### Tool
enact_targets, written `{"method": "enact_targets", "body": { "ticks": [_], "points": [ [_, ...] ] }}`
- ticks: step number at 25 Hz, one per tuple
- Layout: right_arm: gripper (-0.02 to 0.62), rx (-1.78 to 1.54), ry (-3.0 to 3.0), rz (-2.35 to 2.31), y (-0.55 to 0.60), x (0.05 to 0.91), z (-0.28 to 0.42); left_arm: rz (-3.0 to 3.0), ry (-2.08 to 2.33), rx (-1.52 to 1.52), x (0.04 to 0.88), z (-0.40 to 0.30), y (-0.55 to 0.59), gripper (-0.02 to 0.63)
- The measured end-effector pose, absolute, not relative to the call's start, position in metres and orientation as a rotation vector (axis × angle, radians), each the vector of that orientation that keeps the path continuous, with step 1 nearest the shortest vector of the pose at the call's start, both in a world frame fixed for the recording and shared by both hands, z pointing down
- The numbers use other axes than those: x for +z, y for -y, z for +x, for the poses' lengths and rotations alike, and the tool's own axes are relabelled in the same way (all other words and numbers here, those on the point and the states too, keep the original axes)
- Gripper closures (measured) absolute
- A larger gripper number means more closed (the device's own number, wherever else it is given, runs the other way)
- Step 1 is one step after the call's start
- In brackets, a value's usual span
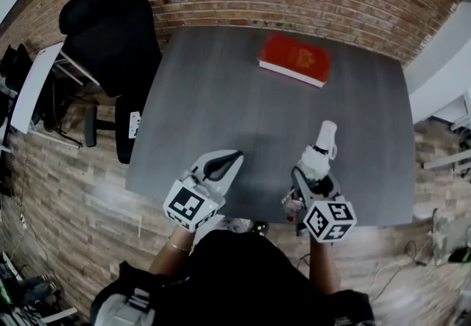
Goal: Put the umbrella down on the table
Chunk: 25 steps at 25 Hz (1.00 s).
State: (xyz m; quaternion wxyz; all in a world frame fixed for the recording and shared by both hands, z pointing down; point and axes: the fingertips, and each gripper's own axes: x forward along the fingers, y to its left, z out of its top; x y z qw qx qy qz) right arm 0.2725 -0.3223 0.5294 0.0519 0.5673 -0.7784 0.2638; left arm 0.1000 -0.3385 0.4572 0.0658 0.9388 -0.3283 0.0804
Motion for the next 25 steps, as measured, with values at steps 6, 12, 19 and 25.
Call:
{"method": "enact_targets", "body": {
  "ticks": [6, 12, 19, 25],
  "points": [
    [0.314, 0.834, 2.300, 1.736, 0.339, 0.550, 0.276, 2.809, 0.970, 0.256, 0.475, 0.098, 0.356, 0.604],
    [0.314, 0.889, 2.243, 1.748, 0.351, 0.569, 0.282, 2.796, 0.941, 0.260, 0.486, 0.101, 0.370, 0.604],
    [0.314, 0.979, 2.173, 1.741, 0.358, 0.592, 0.288, 2.773, 0.930, 0.272, 0.494, 0.100, 0.379, 0.604],
    [0.314, 1.025, 2.136, 1.727, 0.364, 0.610, 0.288, 2.764, 0.936, 0.272, 0.500, 0.096, 0.386, 0.604]
  ]
}}
